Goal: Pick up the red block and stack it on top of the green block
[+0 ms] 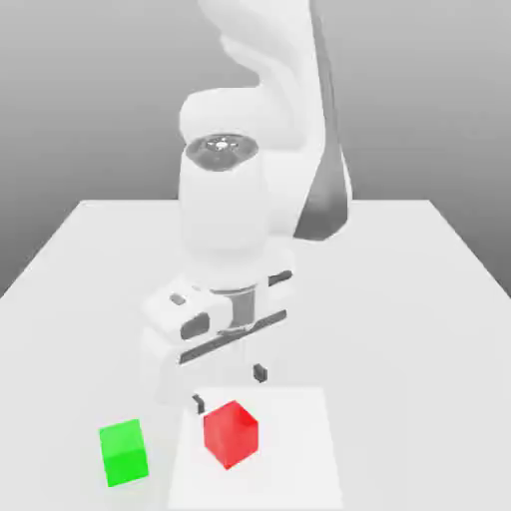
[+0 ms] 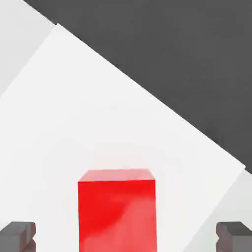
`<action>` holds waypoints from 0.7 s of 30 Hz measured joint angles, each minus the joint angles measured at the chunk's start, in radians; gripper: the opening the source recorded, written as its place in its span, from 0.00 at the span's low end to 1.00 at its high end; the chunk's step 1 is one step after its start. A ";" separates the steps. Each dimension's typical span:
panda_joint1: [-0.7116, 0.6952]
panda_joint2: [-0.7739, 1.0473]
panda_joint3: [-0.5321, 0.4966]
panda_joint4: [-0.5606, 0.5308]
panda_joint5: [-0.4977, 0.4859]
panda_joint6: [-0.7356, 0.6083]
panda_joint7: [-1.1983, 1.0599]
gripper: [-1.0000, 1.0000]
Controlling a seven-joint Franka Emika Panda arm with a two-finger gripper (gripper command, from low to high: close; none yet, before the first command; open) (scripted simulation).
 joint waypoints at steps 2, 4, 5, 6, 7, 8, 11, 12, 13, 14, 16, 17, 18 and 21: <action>-0.024 0.073 0.032 0.010 0.039 0.060 -0.031 0.50; -0.040 0.109 0.053 0.015 0.056 0.090 -0.044 0.00; -0.040 0.109 0.053 0.015 0.056 0.089 -0.044 0.00; -0.040 0.108 0.053 0.015 0.055 0.089 -0.044 0.00; -0.040 0.108 0.053 0.015 0.055 0.088 -0.043 0.00; -0.041 0.108 0.053 0.015 0.055 0.087 -0.043 0.00; -0.041 0.095 0.050 0.013 0.042 0.077 -0.034 0.00; -0.035 0.065 0.041 0.008 0.024 0.052 -0.020 0.00; -0.030 0.032 0.031 0.003 0.004 0.025 -0.006 0.00; -0.026 -0.003 0.023 -0.003 -0.016 -0.004 0.009 0.00; -0.028 -0.065 0.008 -0.008 -0.047 -0.060 0.034 0.00; -0.043 -0.077 -0.005 0.002 -0.053 -0.083 0.044 0.00; -0.064 -0.084 -0.021 0.016 -0.055 -0.104 0.053 0.00; -0.135 -0.090 -0.065 0.067 -0.055 -0.162 0.077 0.00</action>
